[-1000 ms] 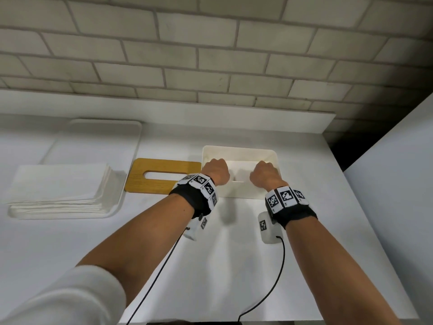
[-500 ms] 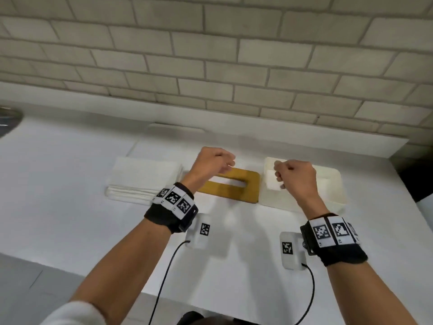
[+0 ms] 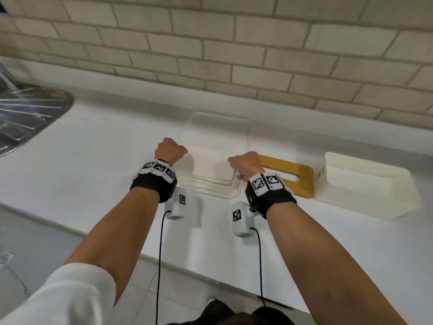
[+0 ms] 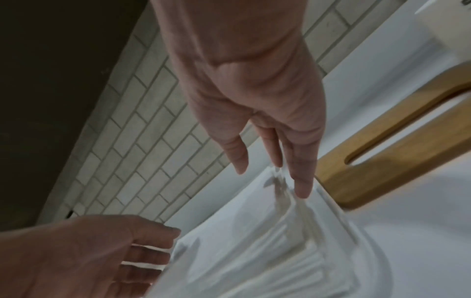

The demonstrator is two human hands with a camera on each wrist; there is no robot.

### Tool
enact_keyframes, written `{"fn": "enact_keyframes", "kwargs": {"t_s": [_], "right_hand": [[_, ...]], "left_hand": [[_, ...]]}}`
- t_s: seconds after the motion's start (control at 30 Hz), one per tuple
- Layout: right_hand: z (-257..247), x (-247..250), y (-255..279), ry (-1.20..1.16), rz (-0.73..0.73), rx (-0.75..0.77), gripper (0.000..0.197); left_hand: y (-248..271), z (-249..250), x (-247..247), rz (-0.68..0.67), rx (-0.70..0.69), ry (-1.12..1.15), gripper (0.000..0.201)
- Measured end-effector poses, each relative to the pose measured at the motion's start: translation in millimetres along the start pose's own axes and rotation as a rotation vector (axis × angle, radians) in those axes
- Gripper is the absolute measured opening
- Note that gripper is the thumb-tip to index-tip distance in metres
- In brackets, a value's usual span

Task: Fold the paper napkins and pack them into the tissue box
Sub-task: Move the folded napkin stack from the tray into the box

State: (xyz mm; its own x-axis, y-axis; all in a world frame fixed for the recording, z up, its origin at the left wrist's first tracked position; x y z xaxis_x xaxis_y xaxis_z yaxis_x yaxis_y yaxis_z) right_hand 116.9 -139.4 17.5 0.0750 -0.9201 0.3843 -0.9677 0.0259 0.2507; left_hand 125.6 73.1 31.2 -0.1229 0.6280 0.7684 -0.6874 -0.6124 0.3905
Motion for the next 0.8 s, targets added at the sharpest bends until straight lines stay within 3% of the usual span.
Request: {"fn": "enact_keyframes", "kwargs": {"t_s": [0.07,0.27,0.4,0.57,0.67,0.8], "right_hand": [[5.0,-11.2,2.2,0.051,-0.011,-0.014,0.012],[-1.8,-23.7,4.5,0.158,0.025,-0.095,0.030],[-6.6,-26.6,6.1,-0.046,0.066,-0.158,0.024],[-16.9,-30.7,7.4,-0.226,0.020,-0.196,0.049],[-17.8,-33.9,7.5,-0.276,-0.035,-0.207,0.046],[-15.1,-34.1,9.8,-0.040,0.032,-0.193,0.025]], "left_hand": [[-5.5,-2.2,-5.1,-0.027,0.047,-0.058,0.057],[-23.9,-12.0,-11.2,-0.052,0.092,-0.075,0.061],[-33.0,-19.9,-12.8,-0.104,0.124,-0.017,0.065],[-36.6,-24.7,-12.4,-0.157,0.143,0.055,0.063],[-37.7,-24.7,-11.1,-0.176,0.134,0.055,0.062],[-39.3,-26.2,-10.1,-0.188,0.134,0.050,0.066]]}}
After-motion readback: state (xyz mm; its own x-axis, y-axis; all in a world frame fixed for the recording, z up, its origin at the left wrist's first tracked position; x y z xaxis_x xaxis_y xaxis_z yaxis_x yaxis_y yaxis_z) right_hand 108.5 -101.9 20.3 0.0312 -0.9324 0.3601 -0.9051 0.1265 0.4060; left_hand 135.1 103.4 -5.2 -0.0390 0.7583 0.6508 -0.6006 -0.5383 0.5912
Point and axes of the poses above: each hand's wrist, its own y-axis away from the middle knuckle, its own x-axis out of the back of the hand, z = x × y, the point moved 1 cm from there along -y, towards the middle knuckle, and after that the axes turned 13 degrees about x, right-handed, at the moved point
